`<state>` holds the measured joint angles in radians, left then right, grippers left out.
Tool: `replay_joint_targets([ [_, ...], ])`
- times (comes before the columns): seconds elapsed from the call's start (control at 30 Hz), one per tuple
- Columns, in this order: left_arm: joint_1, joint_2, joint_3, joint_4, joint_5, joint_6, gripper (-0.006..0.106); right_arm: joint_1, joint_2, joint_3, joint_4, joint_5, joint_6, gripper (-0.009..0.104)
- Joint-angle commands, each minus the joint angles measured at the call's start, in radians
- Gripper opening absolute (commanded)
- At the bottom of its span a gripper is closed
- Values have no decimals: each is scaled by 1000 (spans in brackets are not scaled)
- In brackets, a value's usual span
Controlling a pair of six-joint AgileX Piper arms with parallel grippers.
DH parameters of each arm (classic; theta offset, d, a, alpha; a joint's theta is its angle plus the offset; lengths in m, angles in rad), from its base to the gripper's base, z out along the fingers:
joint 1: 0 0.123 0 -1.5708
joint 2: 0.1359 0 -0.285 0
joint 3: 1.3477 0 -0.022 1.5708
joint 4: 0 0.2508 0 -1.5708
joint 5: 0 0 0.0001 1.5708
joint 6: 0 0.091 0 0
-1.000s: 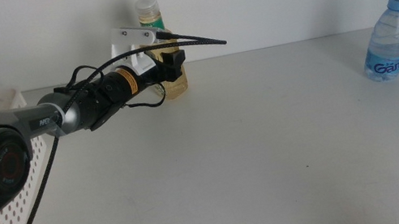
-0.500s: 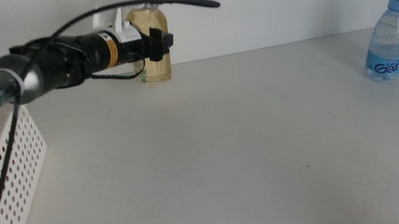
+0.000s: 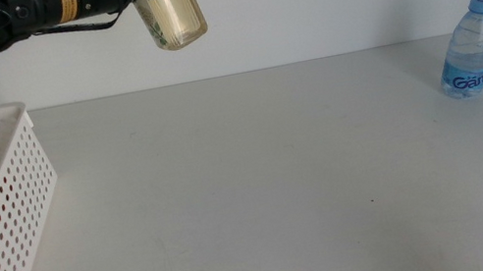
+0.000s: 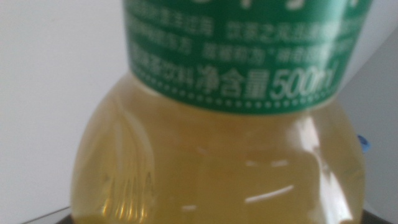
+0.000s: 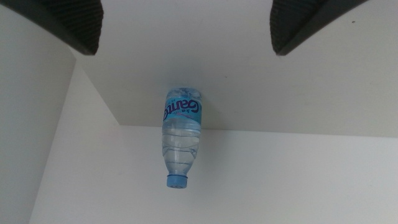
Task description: Use arms to grab the bottles and put them into the dustbin to the left of the table.
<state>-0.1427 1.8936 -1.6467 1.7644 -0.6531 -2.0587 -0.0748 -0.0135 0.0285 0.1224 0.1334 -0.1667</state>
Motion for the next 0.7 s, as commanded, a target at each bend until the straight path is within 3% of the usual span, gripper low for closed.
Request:
replay_joint_targets([
  [0.0, -7, -117, -38, 72, -70, -45, -2, -6, -22, -9, -9, -72, -9, 75],
  [0.2, -6, -247, 87, 68, -23, -27, -2, -6, -22, -9, -9, -72, -9, 75],
  [0.27, -6, -311, 161, 27, 58, 41, -2, -6, -22, -9, -9, -72, -9, 75],
  [0.53, -6, -521, 434, -339, 269, 478, -2, -6, -22, -9, -9, -72, -9, 75],
  [0.67, -8, -620, 496, -478, 423, 660, -2, -6, -22, -9, -9, -72, -9, 75],
])
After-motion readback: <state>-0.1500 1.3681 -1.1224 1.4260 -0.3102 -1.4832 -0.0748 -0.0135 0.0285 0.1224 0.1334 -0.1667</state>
